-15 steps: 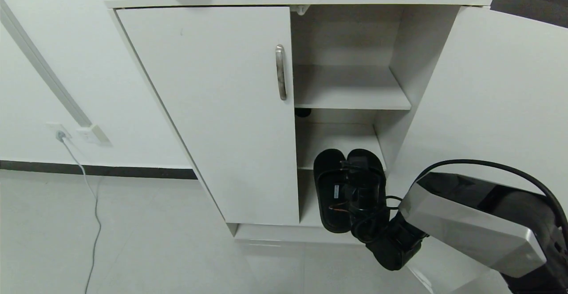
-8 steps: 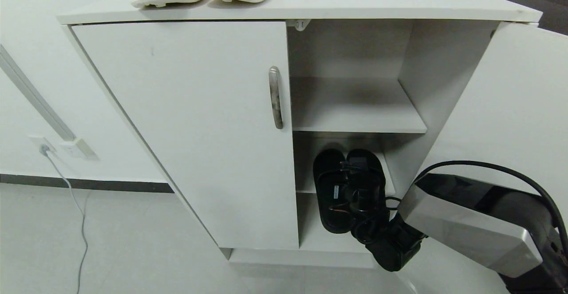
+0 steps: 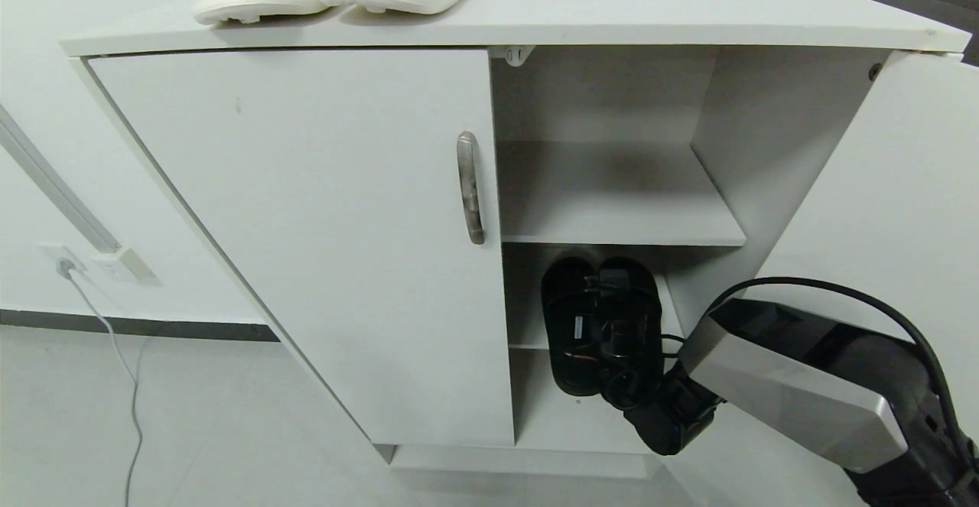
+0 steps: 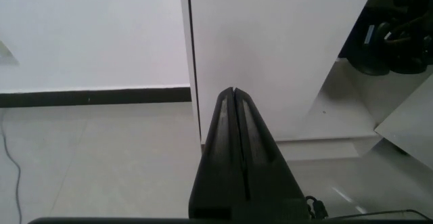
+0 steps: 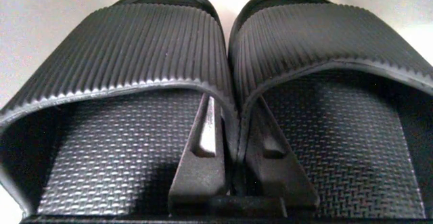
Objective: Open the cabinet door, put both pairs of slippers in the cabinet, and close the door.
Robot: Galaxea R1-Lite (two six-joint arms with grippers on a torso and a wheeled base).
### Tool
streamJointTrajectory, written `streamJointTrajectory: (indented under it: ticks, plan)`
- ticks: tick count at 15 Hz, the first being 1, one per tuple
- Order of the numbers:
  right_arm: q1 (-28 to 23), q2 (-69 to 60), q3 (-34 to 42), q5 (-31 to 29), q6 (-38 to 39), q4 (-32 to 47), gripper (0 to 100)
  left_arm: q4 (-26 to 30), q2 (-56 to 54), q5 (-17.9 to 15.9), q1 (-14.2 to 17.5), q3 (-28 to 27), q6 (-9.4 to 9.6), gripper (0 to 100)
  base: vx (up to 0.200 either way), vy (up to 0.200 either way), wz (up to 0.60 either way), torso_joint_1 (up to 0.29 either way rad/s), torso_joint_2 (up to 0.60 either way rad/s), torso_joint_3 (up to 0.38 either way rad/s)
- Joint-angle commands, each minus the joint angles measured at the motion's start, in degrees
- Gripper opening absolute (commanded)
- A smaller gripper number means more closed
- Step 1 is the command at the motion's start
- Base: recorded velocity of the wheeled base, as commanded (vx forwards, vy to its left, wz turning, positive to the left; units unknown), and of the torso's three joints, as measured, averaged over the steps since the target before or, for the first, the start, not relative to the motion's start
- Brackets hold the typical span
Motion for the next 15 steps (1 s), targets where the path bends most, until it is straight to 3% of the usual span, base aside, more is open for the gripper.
streamJointTrajectory:
  ticks: [1, 6, 15]
  plan:
    - [-0.6, 1.3, -3.3, 0.0, 0.0, 1.7, 0, 0.0, 0.1, 0.0, 0.0, 0.0, 0.06, 0, 0.0, 0.0, 0.0, 0.0, 0.0, 0.0]
    - [-2.3, 5.6, -13.9, 0.2, 0.1, 7.6, 0, 0.0, 0.1, 0.0, 0.0, 0.0, -0.03, 0, 0.0, 0.0, 0.0, 0.0, 0.0, 0.0]
    - [-3.0, 5.7, -19.7, 0.2, 0.0, 12.7, 0, 0.0, 0.1, 0.0, 0.0, 0.0, -0.03, 0, 0.0, 0.0, 0.0, 0.0, 0.0, 0.0]
